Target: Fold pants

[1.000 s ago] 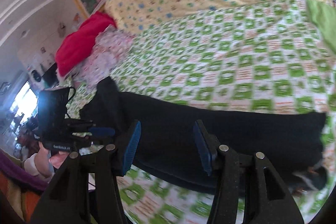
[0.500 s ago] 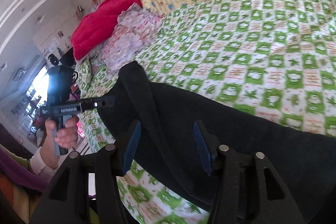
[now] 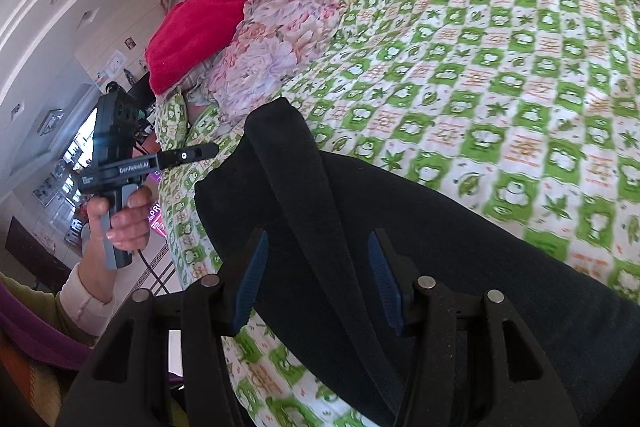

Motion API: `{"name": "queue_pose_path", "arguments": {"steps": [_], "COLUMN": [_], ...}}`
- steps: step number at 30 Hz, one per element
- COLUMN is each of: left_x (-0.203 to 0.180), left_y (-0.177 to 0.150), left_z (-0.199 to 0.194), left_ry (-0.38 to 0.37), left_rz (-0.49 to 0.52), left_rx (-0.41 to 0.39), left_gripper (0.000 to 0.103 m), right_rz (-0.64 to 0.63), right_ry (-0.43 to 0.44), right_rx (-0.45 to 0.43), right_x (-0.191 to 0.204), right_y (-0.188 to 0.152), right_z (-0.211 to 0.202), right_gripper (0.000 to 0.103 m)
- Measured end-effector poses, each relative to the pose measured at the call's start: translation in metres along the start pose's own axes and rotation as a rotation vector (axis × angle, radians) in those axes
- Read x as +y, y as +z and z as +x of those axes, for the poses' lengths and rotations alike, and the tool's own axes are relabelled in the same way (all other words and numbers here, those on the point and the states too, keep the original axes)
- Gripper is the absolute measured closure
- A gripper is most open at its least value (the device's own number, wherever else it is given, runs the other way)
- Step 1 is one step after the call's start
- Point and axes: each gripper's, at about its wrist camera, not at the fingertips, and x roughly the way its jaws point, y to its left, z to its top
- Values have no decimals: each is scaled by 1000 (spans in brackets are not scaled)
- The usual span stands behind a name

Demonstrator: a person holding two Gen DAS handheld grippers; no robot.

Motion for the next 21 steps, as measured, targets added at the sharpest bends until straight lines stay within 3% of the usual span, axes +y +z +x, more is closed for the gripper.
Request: {"name": "queue_pose_path", "arguments": {"steps": [7,9,15,18,21], "left_x": [26,36,70,83,94], "left_y": [36,50,89,98,99], "left_z": [10,17,62,90,121], "left_ry": [35,26,-57,-54,-101], "left_rz": [29,40,53,38,-1], "left_rx": [16,36,177,260,366], "left_gripper": [52,46,40,40,40], "right_rz": [-16,-16,-10,-3,-8], "right_ry": [25,30,45,51,58], "right_rx": [57,73,119,141,157], "right_x": [7,8,5,4,4], "right_y": [13,17,28,31,34], "right_z": [31,40,61,69,75], "right_gripper": [49,49,49,49,49]}}
